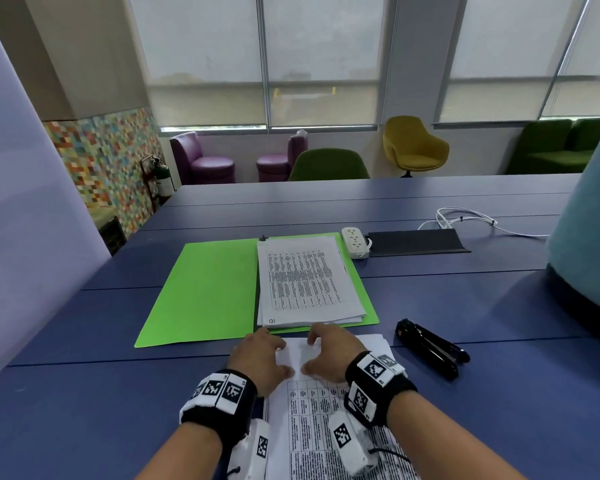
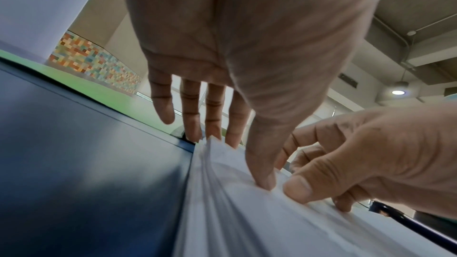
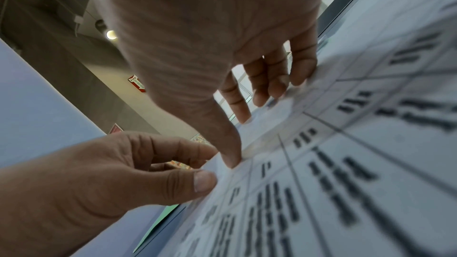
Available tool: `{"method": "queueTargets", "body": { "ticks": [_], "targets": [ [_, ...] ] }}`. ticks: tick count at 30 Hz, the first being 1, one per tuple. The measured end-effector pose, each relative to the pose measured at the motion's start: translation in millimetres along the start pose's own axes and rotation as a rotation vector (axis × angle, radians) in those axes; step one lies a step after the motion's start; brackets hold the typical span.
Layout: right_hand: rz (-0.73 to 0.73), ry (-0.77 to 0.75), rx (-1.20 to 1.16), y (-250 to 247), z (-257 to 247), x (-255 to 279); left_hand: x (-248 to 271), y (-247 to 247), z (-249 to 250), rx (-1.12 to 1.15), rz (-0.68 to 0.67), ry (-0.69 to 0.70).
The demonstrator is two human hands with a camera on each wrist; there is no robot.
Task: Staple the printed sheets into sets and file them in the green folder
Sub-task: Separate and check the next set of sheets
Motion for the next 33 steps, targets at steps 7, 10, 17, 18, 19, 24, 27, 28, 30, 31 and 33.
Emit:
{"method": "queueTargets", "body": {
  "ticks": [7,10,17,18,19,24,27,28,30,31,33],
  "targets": [
    [0.015,-0.014,-0.024,3.0,4.4,-3.3,-0.6,0.0,-7.6,-0.007,-0.036,-0.048],
    [0.012,-0.011,-0.034,4.1,5.8,-3.8,-2.9,-5.7,-4.3,-0.016,-0.006,-0.025],
    [0.029,-0.068,-0.075,-0.4,-3.3,0.6,-2.7,-23.2,4.6,0.047,0.131,-0.017],
    [0.039,-0.089,-0.093,-1.8,-6.6,0.9,-2.3,-22.8,3.6,0.075,0.138,-0.014],
    [0.044,-0.107,-0.106,-2.7,-9.2,1.2,-1.6,-22.1,2.0,0.103,0.141,-0.018],
    [0.001,-0.135,-0.058,-0.1,-15.4,5.0,2.9,-20.7,-6.4,0.138,0.11,-0.03],
    [-0.005,-0.141,-0.031,-0.6,-18.0,6.5,6.3,-22.4,-6.2,0.156,0.11,-0.026],
    [-0.006,-0.142,-0.024,-0.7,-18.1,6.4,7.0,-22.1,-6.6,0.154,0.11,-0.024],
    [-0.011,-0.143,-0.022,-0.3,-18.2,7.0,10.3,-22.4,-7.5,0.147,0.096,-0.036],
    [-0.013,-0.142,-0.023,0.0,-18.2,7.4,12.3,-23.2,-7.0,0.142,0.088,-0.04],
    [-0.011,-0.134,-0.036,0.8,-17.4,7.3,14.1,-23.5,-4.9,0.132,0.085,-0.032]
  ]
}}
Point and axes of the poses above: each hand's wrist, its own x-axis away from the middle knuckle, its own y-axis out of the palm, z = x × y, the point moved 8 cm from there along -x, towards the middle knuckle, and after that the axes turned 10 degrees about z, right-handed, at the moved point
